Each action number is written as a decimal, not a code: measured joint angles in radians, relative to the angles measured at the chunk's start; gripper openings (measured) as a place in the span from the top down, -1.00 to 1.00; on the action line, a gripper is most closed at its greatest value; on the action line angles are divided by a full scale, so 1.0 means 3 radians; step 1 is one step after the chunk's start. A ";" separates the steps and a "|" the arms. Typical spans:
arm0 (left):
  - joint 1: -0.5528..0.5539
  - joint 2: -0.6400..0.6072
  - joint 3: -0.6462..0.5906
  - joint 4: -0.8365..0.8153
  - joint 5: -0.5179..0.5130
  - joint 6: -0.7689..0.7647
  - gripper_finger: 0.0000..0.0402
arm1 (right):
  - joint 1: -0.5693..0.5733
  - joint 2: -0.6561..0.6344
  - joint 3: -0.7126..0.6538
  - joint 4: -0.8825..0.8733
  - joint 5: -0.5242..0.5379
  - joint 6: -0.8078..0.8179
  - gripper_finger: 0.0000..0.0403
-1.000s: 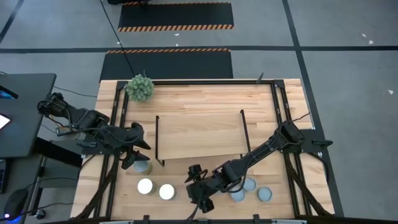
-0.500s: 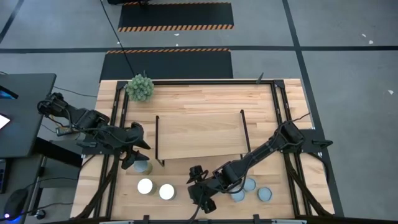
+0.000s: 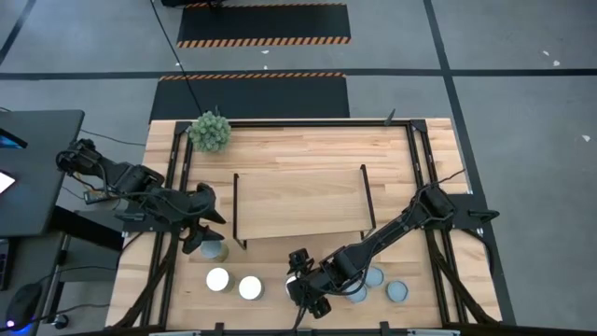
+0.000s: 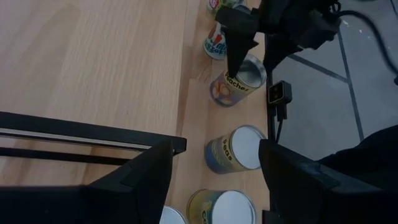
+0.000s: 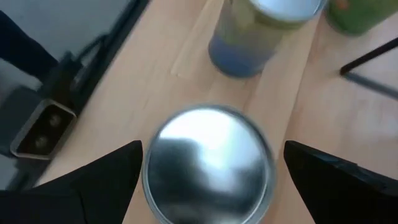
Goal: Pick and place cans onto a shelf
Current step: Put the canned peaches on the shelf
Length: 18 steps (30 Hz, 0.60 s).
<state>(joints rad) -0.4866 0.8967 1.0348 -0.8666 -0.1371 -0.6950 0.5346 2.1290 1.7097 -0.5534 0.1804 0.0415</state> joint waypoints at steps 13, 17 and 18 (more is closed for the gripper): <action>0.0000 -0.0001 0.0003 0.0002 0.0001 -0.0001 -0.22 | -0.0004 0.0101 0.0002 -0.0012 -0.0034 0.0005 -0.69; 0.0000 -0.0001 0.0003 -0.0001 0.0001 -0.0001 -0.22 | -0.0004 0.0100 0.0005 -0.0014 -0.0030 0.0009 -0.60; 0.0000 0.0000 0.0003 -0.0002 0.0001 -0.0002 -0.22 | -0.0004 0.0100 0.0005 -0.0016 -0.0018 0.0018 -0.60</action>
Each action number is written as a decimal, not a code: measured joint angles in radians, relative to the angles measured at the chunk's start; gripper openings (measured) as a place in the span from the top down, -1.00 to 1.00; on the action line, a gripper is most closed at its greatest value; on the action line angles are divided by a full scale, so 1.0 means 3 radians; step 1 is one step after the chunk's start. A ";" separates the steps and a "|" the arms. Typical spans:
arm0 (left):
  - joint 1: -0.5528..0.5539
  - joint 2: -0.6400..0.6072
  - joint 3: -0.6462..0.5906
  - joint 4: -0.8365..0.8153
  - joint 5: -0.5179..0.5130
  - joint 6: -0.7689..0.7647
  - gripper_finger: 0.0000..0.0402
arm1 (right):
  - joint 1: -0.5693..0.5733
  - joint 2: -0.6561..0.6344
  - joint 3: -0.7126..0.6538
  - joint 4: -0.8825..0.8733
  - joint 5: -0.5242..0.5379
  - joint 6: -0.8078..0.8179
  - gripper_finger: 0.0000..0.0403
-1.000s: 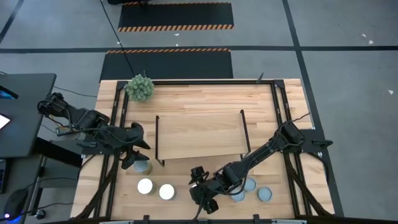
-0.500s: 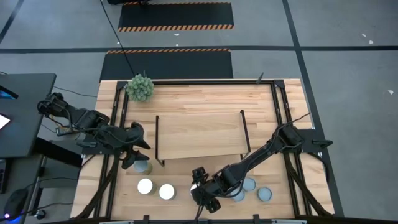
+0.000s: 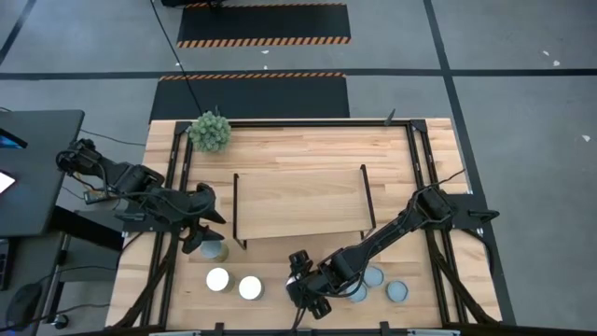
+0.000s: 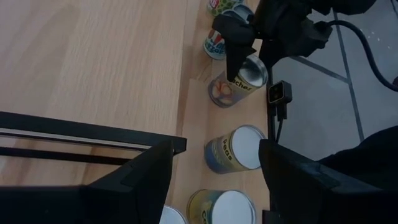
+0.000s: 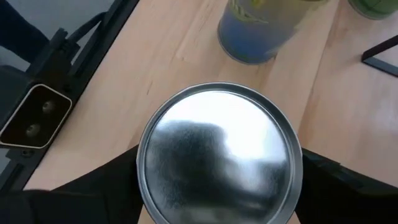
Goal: Pick and place cans onto a shelf
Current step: Put the canned peaches on the shelf
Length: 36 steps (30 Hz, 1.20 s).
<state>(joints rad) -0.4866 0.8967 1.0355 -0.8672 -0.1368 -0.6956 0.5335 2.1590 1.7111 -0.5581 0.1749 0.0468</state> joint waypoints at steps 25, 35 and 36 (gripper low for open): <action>0.0001 0.0000 0.0000 0.0002 -0.0066 -0.0006 -0.22 | -0.0096 0.0001 0.1506 -0.1580 0.0058 0.0303 -0.61; 0.0001 0.0000 -0.0001 0.0060 -0.0148 -0.0287 -0.22 | -0.0239 -0.0002 0.2154 -0.2375 0.0209 0.0571 -0.61; 0.0000 0.0000 -0.0001 0.0097 -0.0146 -0.0314 -0.22 | -0.0258 -0.0047 0.2136 -0.2395 0.0220 0.0571 -0.61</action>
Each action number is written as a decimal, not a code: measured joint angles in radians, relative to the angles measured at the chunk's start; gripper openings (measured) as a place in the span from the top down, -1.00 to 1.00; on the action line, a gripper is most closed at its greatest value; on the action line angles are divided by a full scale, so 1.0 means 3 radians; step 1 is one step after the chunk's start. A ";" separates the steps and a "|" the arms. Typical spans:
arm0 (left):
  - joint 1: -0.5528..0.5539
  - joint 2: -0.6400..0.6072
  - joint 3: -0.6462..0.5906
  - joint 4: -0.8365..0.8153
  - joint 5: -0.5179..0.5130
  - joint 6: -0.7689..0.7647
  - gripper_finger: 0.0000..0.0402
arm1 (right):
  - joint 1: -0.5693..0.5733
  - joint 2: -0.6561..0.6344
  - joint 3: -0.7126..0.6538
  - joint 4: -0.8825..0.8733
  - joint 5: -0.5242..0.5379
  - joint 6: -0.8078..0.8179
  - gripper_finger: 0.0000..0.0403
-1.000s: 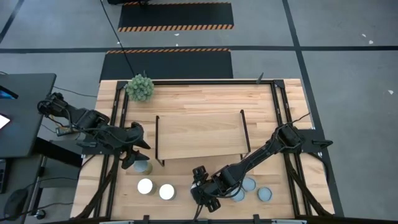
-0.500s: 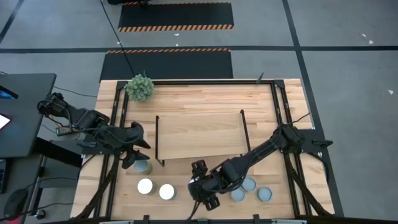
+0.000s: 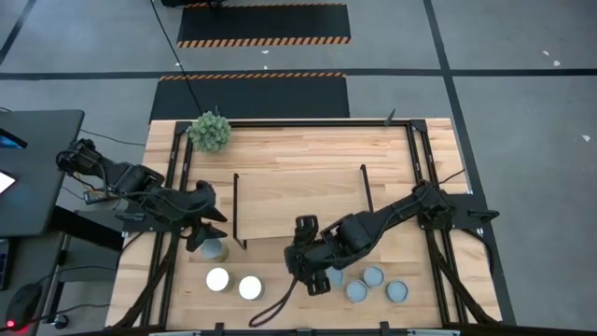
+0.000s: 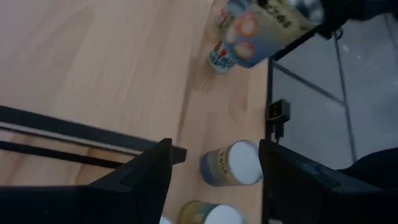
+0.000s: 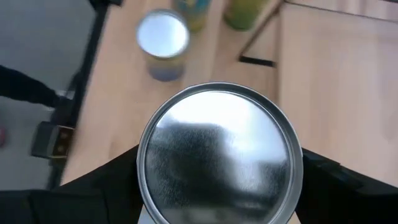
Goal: Pick and place cans onto a shelf
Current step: Put the canned peaches on the shelf
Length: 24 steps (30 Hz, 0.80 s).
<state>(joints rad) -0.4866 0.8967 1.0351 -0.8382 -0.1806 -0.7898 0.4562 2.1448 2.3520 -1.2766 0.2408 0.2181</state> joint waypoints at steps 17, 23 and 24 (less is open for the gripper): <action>0.0001 0.0000 0.0000 0.0115 -0.0282 -0.0124 -0.22 | -0.0406 -0.0919 -0.0118 -0.0872 0.0606 0.0261 -0.60; 0.0001 0.0000 0.0000 0.0113 -0.0322 -0.0122 -0.22 | -0.0648 -0.1438 -0.0748 -0.0694 0.0598 0.0437 -0.61; 0.0000 0.0000 0.0000 0.0112 -0.0322 -0.0121 -0.22 | -0.0685 -0.1537 -0.0933 -0.0596 0.0599 0.0437 -0.61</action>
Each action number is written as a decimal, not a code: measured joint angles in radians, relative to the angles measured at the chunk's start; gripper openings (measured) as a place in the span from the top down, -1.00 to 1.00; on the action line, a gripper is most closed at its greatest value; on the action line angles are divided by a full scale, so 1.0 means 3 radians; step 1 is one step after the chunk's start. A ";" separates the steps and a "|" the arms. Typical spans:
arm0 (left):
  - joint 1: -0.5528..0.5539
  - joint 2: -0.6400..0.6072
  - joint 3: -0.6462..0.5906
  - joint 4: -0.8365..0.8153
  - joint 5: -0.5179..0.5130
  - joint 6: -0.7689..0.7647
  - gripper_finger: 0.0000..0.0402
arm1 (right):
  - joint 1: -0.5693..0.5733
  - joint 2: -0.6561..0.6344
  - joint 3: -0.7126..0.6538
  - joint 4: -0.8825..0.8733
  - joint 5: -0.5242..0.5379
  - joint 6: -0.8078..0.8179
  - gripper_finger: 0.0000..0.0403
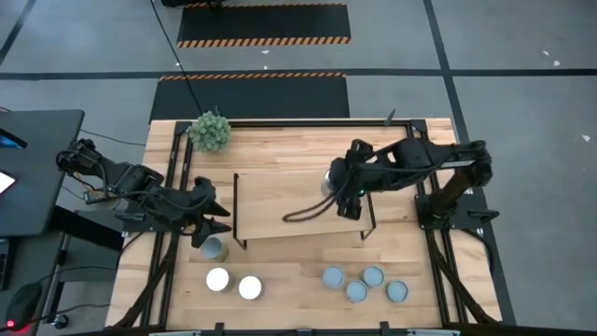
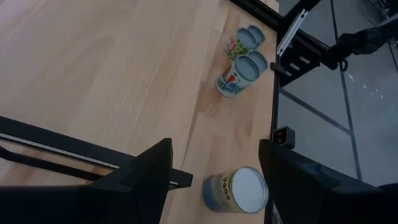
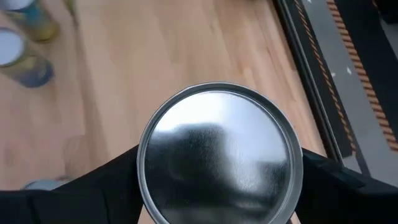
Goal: Pick and place cans onto a shelf
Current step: Put the canned peaches on the shelf
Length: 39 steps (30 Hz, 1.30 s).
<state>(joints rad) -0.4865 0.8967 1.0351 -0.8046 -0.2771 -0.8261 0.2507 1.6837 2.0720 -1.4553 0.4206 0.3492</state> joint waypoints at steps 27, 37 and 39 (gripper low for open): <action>0.0000 -0.0001 0.0000 -0.0002 0.0060 0.0033 -0.22 | -0.0937 -0.0881 -0.2195 0.1200 -0.0362 0.0086 -0.61; 0.0000 0.0000 0.0000 -0.0002 0.0128 0.0013 -0.22 | -0.0937 -0.0883 -0.2192 0.1164 -0.0488 -0.0033 -0.69; -0.0001 0.0000 0.0000 -0.0002 0.0128 0.0013 -0.22 | -0.0935 -0.0879 -0.2192 0.1149 -0.0507 -0.0028 -0.73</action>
<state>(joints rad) -0.4868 0.8967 1.0351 -0.8051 -0.2386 -0.8223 -0.0297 1.4199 1.4143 -1.1107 0.2686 0.3408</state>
